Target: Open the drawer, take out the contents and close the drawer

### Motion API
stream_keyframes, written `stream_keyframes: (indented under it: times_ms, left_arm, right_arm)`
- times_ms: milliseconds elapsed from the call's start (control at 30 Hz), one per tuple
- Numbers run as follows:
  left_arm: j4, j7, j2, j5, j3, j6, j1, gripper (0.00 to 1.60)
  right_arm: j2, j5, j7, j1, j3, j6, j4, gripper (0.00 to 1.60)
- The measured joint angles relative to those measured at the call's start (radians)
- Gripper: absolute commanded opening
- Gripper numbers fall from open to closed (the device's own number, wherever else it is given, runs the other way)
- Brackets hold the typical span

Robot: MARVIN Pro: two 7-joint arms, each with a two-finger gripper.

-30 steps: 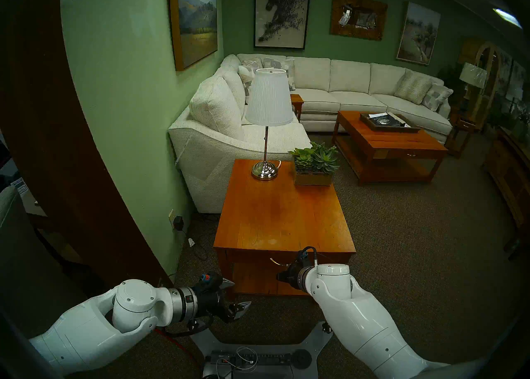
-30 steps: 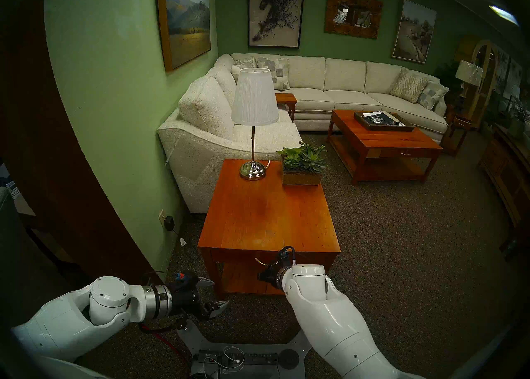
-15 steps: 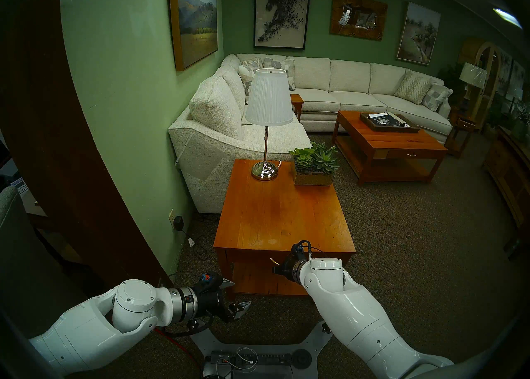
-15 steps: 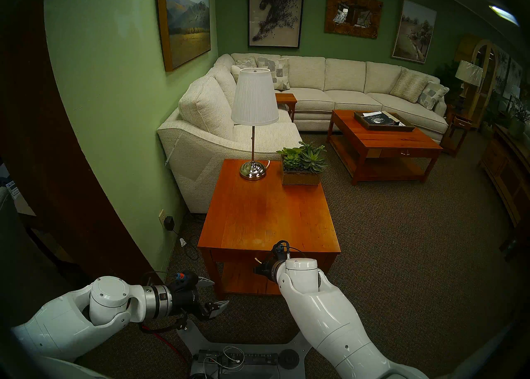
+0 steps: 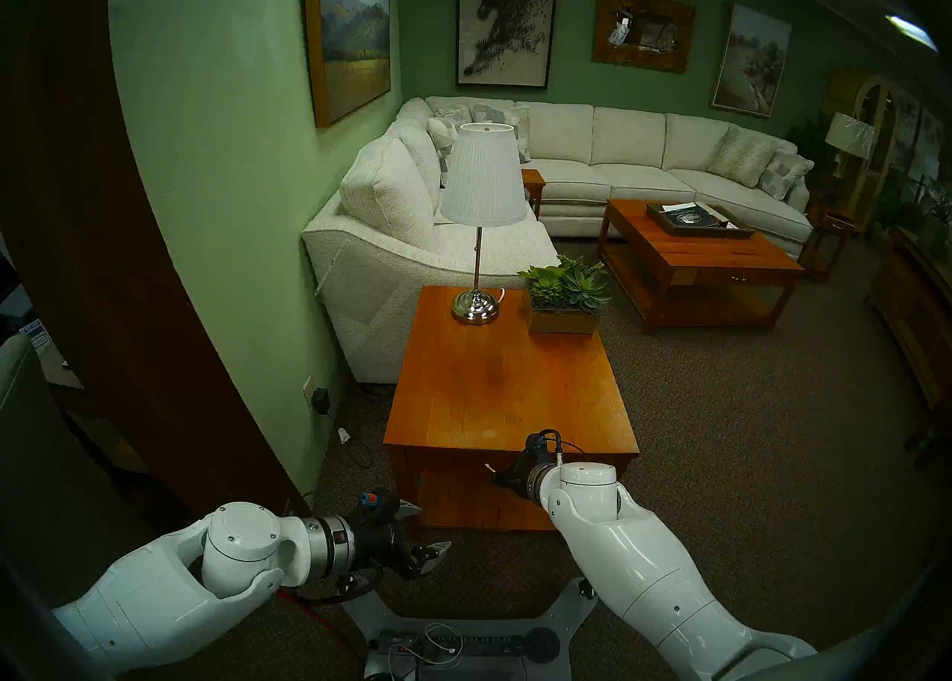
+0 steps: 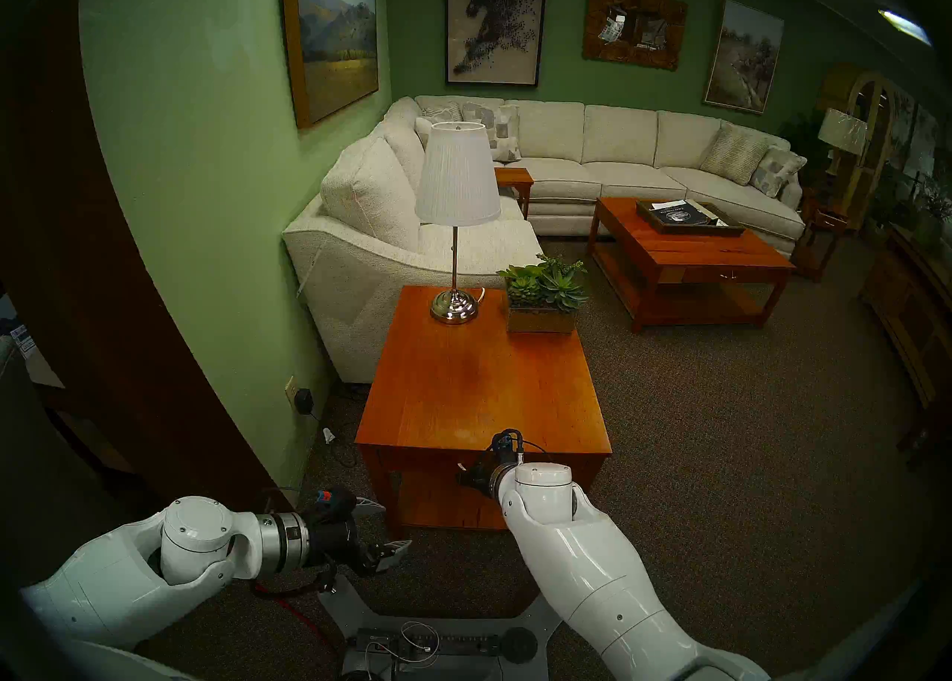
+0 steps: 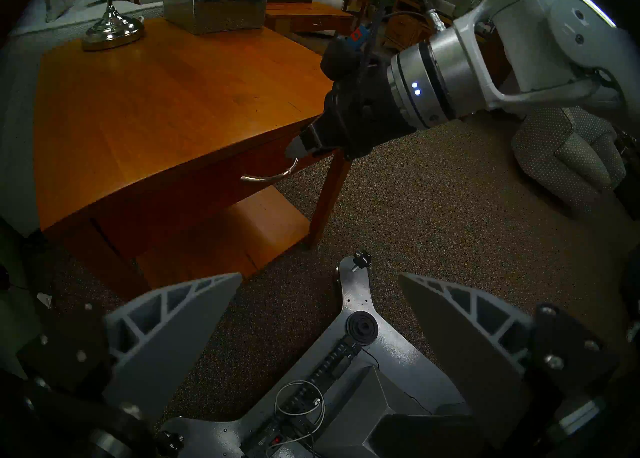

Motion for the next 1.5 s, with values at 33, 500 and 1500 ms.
stream_keyframes:
  times_ms: [33,500,1500]
  left_arm:
    - [0.0,0.0,0.0,0.0,0.0,0.0,0.0,1.6]
    - [0.0,0.0,0.0,0.0,0.0,0.0,0.0,1.6]
    - [0.0,0.0,0.0,0.0,0.0,0.0,0.0,1.6]
  right_arm:
    - [-0.001,0.0,0.001,0.003,0.001,0.0,0.008,0.0]
    - [-0.016,-0.005,0.036,0.051,0.01,-0.023,0.116,0.0]
    - [-0.057,-0.011,0.103,0.174,0.026,-0.008,0.308,0.0]
